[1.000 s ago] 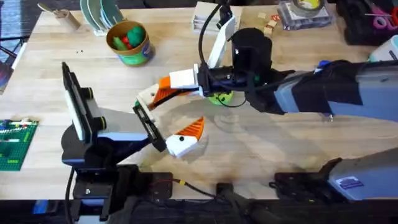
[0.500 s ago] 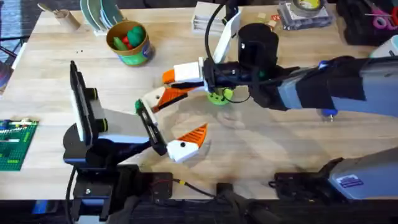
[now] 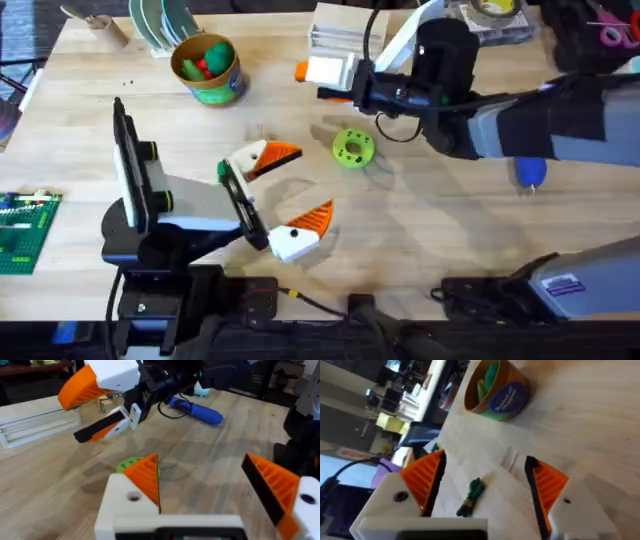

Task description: Pick up the gripper from the table and insert it into the empty holder that is missing its gripper. Then pick up a screw, insert it into the mounting hole, and use the screwdriver to tighten it. Finally, clean up the table by picking up the vegetable and placing it into the bucket.

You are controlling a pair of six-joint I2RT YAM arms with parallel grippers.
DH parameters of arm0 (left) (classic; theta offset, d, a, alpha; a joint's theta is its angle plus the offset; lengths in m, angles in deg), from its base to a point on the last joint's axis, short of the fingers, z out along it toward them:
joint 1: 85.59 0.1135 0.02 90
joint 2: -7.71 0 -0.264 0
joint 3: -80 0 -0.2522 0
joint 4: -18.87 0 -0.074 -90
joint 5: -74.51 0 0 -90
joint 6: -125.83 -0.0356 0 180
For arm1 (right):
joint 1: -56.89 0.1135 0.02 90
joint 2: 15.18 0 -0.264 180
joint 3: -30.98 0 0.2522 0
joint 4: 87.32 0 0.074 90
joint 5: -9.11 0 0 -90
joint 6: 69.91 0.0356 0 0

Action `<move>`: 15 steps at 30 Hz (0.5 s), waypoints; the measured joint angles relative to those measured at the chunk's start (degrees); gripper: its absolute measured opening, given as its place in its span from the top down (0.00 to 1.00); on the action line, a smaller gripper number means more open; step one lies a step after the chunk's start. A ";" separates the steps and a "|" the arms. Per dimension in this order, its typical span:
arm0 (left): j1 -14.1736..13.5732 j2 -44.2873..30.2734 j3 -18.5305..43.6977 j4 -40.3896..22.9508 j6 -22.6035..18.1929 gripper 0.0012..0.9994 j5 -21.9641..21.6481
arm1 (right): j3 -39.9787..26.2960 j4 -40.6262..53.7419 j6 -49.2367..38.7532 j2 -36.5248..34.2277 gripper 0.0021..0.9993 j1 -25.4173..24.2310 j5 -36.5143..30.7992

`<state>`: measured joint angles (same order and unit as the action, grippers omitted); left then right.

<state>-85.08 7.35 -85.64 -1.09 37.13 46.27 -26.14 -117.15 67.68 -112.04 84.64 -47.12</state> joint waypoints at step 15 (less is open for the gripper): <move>0.00 0.00 0.00 0.00 0.00 0.01 0.07 | -14.48 50.71 -29.74 10.80 0.03 -2.60 -21.95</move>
<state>-85.08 7.35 -85.64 -1.09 37.13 46.34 -40.62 -66.44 37.94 -101.24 82.04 -69.07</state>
